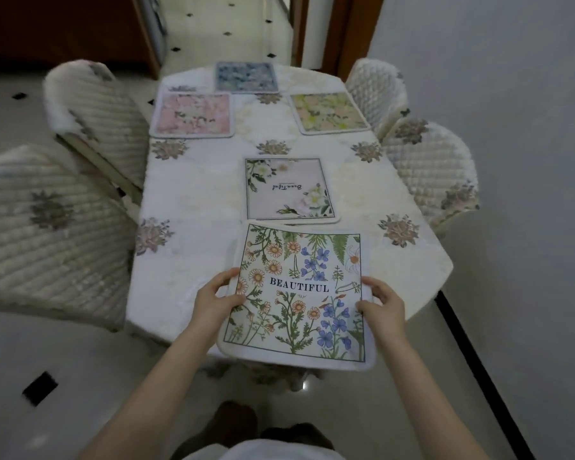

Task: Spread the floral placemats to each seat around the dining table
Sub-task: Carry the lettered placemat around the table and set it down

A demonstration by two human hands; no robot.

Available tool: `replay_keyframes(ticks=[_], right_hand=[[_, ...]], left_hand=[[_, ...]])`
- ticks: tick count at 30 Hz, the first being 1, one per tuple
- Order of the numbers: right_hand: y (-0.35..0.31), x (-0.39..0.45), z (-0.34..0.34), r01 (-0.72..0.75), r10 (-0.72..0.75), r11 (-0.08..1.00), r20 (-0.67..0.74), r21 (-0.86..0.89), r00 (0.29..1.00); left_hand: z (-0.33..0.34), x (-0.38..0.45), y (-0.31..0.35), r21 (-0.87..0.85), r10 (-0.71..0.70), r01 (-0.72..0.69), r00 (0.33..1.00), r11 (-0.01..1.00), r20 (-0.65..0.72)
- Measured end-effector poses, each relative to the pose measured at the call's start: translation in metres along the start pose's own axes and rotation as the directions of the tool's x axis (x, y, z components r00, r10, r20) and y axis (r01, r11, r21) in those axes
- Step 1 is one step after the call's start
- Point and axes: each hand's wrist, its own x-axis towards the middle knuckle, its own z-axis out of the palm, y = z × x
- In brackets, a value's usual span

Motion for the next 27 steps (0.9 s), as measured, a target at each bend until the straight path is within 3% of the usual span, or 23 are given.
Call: replay_keyframes(ticks=[7, 16, 27], right_hand=[[-0.023, 0.042, 0.079, 0.062, -0.055, 0.997, 0.151, -0.039, 0.987], [-0.056, 0.090, 0.196, 0.105, -0.084, 0.990, 0.212, -0.091, 0.974], [-0.069, 0.148, 0.303, 0.104, -0.062, 0.977, 0.217, -0.186, 0.974]], left_hand=[[-0.051, 0.025, 0.009, -0.051, 0.027, -0.038, 0.980, 0.998, -0.199], [-0.124, 0.102, 0.027, -0.143, -0.046, 0.007, 0.962, 0.990, -0.271], [-0.182, 0.200, 0.038, -0.083, -0.091, 0.067, 0.942, 0.994, -0.322]])
